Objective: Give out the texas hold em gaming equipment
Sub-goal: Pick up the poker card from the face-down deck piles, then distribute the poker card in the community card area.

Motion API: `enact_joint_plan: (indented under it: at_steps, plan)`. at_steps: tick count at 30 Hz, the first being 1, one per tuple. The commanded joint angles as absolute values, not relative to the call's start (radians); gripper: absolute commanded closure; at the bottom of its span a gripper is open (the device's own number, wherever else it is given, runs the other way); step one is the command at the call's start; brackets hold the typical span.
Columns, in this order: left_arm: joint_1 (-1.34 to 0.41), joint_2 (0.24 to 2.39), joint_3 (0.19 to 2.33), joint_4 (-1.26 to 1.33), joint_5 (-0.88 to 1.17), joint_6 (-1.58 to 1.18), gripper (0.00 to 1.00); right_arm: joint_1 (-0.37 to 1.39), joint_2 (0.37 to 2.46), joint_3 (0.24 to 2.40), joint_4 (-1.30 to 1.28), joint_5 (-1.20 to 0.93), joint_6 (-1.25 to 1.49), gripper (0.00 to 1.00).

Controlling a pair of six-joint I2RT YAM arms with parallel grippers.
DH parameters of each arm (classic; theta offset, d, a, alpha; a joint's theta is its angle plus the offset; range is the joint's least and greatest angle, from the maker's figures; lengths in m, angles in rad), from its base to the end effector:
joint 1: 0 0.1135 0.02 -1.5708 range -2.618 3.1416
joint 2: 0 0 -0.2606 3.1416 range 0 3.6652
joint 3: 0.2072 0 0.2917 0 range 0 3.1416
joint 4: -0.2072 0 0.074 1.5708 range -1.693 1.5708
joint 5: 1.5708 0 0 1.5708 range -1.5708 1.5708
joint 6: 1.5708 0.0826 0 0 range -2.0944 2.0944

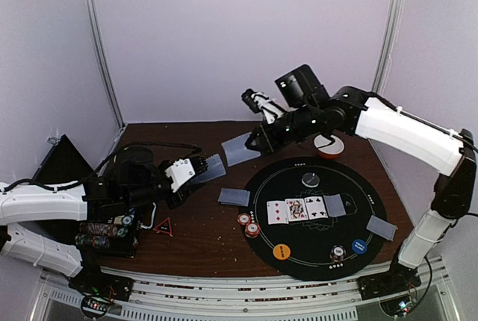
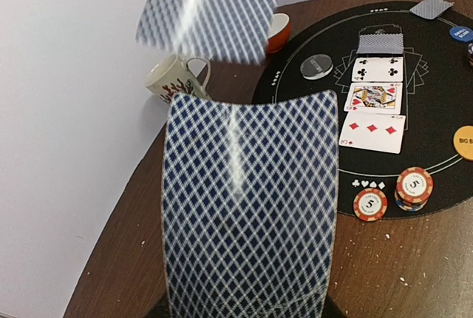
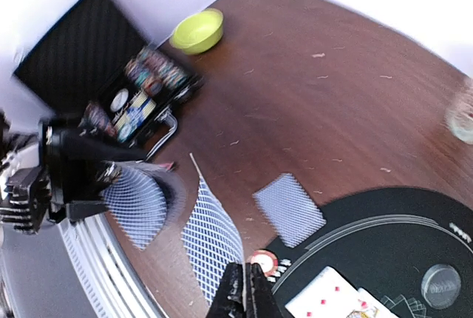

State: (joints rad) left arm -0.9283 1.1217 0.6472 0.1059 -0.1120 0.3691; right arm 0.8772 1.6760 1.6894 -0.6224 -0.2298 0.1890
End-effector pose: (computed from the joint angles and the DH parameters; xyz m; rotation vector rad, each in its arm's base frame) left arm 0.2074 -0.2617 0.2150 1.1153 1.5947 -0.2632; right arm 0.2788 0.3647 0.3481 -0.9015 2.1073 0.8340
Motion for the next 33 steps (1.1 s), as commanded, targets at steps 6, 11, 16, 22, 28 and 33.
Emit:
enact_joint_plan:
  at_steps: [6,11,16,22,28,33]
  plan:
    - [-0.929,1.1,0.652,0.171,-0.102,0.373,0.62,0.44,1.071,0.935,-0.157,-0.007,0.705,1.0]
    - [-0.928,1.101,0.652,0.172,-0.098,0.371,0.62,0.263,0.871,0.595,-0.077,0.084,0.902,1.0]
    - [-0.928,1.101,0.651,0.172,-0.099,0.371,0.62,0.199,0.78,0.33,0.012,0.119,1.049,1.0]
    - [-0.928,1.109,0.65,0.172,-0.101,0.371,0.62,0.192,0.846,0.209,0.121,0.076,1.126,1.0]
    - [-0.928,1.112,0.65,0.172,-0.104,0.373,0.62,0.193,0.901,0.196,0.141,0.105,1.163,1.0]
    - [-0.928,1.116,0.65,0.173,-0.103,0.372,0.62,0.198,0.92,0.148,0.179,0.154,1.273,1.0]
